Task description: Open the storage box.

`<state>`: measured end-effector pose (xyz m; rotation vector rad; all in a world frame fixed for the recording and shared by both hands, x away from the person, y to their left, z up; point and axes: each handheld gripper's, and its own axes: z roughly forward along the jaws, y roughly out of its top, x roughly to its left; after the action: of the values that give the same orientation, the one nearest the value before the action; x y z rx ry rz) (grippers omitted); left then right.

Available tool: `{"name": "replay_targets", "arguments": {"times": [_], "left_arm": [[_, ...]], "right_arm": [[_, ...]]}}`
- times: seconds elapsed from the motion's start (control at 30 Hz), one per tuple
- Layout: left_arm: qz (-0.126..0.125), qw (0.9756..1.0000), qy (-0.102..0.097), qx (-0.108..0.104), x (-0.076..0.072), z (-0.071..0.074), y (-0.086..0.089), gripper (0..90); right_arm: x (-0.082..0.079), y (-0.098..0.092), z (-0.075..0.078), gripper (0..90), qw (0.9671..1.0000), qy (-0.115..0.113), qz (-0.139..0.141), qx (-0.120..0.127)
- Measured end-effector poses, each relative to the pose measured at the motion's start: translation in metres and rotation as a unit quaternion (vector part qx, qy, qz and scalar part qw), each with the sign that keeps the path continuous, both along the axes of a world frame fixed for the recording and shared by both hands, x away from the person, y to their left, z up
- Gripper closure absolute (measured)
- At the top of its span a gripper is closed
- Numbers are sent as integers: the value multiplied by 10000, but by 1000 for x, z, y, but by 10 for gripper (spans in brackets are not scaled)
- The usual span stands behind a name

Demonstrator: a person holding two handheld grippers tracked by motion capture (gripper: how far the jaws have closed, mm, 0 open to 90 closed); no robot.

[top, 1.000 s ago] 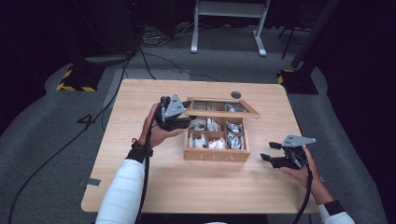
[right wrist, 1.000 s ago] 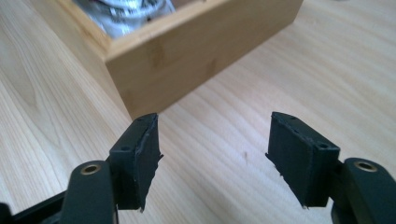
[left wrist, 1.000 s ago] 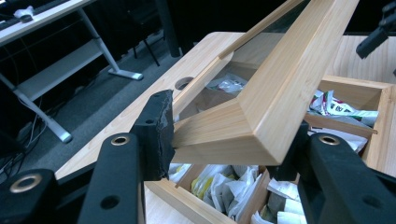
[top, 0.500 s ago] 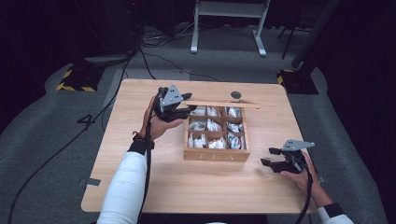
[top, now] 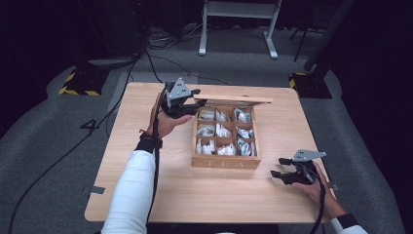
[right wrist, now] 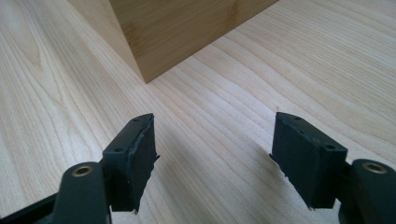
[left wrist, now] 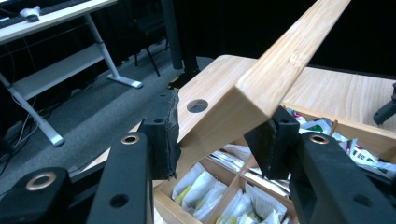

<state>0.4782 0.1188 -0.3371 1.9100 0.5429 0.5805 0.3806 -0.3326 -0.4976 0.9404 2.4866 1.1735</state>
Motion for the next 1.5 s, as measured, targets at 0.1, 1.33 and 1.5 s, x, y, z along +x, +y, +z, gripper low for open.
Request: {"name": "replay_targets", "arguments": {"times": [0.1,1.33,1.5], "left_arm": [[23,10000,-4,14,4,3,0,567],[382,9987,156,-285,56,22,-3,586],[480,9982,183,-304,62,24,-5,585]], "right_arm": [[0,-1,-2,294,9999,-7,-85,-94],[-3,0,-6,225,9992,-168,-233,-282],[-3,0,-6,224,9992,-162,-242,-283]]}}
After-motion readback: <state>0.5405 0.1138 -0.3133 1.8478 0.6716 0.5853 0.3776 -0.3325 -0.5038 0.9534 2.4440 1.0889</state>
